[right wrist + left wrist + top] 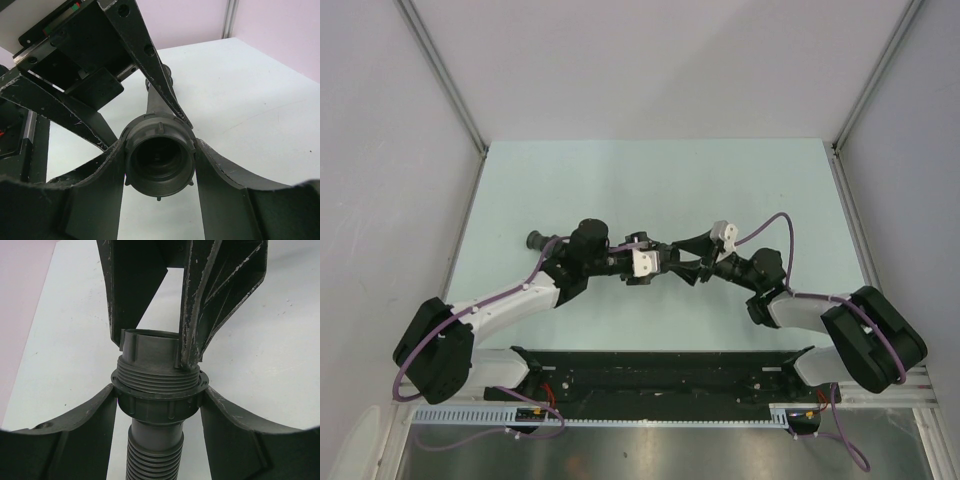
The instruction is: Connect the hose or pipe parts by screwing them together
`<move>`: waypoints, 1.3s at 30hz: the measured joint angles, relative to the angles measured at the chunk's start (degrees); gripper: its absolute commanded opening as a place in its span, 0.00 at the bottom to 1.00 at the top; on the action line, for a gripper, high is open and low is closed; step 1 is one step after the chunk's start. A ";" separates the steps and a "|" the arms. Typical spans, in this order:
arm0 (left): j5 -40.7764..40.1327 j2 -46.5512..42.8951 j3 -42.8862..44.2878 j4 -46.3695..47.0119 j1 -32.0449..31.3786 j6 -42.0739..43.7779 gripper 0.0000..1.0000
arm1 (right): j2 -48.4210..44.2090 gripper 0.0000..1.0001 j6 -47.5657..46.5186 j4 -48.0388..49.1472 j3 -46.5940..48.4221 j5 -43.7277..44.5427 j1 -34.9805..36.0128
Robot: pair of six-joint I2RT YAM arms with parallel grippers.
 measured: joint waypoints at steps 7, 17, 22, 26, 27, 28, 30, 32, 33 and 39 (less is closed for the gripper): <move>-0.90 0.02 -0.07 0.00 0.20 0.02 0.00 | 0.02 0.15 -0.72 -3.69 2.05 -0.11 0.20; -2.23 0.02 -0.20 -0.87 0.61 0.00 0.00 | 2.91 0.13 2.03 -3.08 3.30 0.57 0.42; -3.56 0.02 -0.24 -1.16 0.74 -0.13 0.00 | 5.16 0.12 6.45 -1.16 3.87 1.79 0.44; -4.20 0.02 -0.72 -0.74 0.79 -0.46 0.00 | 7.34 0.11 11.52 1.27 3.96 3.10 0.44; -4.46 0.02 -0.92 -0.59 0.81 -0.48 0.00 | 7.82 0.11 12.74 1.68 3.96 3.41 0.44; -4.57 0.02 -1.09 -0.46 0.81 -0.55 0.00 | 8.46 0.10 14.19 2.25 3.96 3.54 0.44; -4.98 0.02 -1.20 -0.50 0.83 -0.85 0.00 | 9.64 0.09 17.11 3.08 4.20 4.07 0.44; -5.57 0.02 -1.31 -0.44 0.90 -0.90 0.00 | 10.40 0.09 19.41 2.84 4.92 4.44 0.37; -5.92 0.02 -1.31 -0.39 0.98 -0.92 0.00 | 10.75 0.09 20.68 2.32 5.51 4.63 0.35; -8.94 0.02 -1.38 -0.37 1.27 -0.98 0.00 | 11.67 0.05 27.02 -4.44 9.44 5.95 0.33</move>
